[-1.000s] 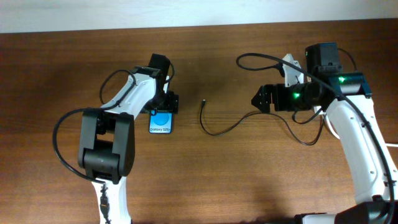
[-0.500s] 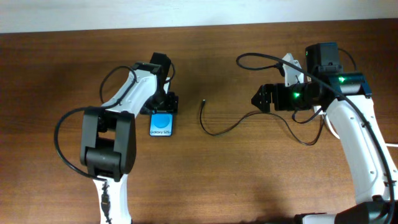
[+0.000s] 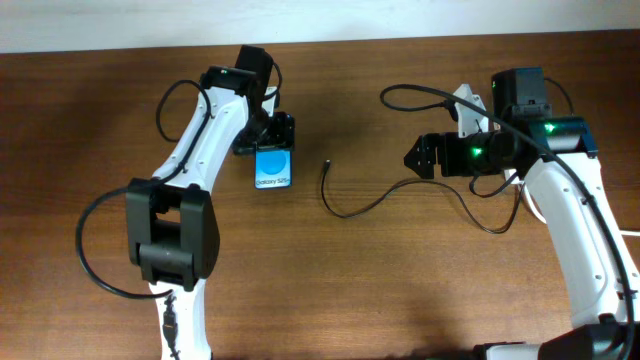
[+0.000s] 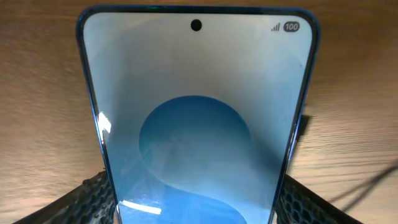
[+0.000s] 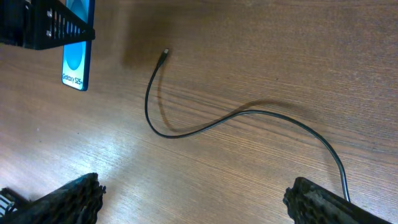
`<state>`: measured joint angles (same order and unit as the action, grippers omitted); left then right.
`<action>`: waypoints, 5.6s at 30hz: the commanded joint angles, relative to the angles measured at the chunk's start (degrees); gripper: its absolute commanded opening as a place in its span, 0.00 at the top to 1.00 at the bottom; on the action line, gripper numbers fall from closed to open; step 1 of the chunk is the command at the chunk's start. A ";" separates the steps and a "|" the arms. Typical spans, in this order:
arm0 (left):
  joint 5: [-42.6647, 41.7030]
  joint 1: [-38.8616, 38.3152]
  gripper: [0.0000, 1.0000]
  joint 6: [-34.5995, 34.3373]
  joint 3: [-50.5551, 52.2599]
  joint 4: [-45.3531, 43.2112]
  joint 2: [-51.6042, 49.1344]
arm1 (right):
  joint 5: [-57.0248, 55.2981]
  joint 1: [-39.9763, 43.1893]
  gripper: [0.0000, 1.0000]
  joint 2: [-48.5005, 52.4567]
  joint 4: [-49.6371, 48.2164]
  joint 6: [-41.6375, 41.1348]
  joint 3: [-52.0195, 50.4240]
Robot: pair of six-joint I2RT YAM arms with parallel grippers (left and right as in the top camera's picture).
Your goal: Plug charger to phone and switch on socket
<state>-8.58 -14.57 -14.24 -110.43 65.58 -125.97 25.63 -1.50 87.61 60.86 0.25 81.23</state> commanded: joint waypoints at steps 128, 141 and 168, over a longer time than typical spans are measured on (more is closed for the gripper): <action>-34.01 4.48 1.00 -62.88 -2.45 12.70 0.31 | 0.87 -27.47 0.56 16.06 -28.85 -49.00 0.31; -34.03 4.48 1.00 -62.45 -2.45 12.98 0.31 | 0.94 -27.50 0.72 17.66 -28.83 -49.03 0.31; -34.01 4.48 0.20 -62.01 -2.45 13.60 0.31 | 2.43 -27.34 0.96 17.73 -29.70 -48.98 0.31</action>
<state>-41.52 -10.37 -76.16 -111.28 78.72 -125.97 27.51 -28.53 104.75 31.20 -50.37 81.21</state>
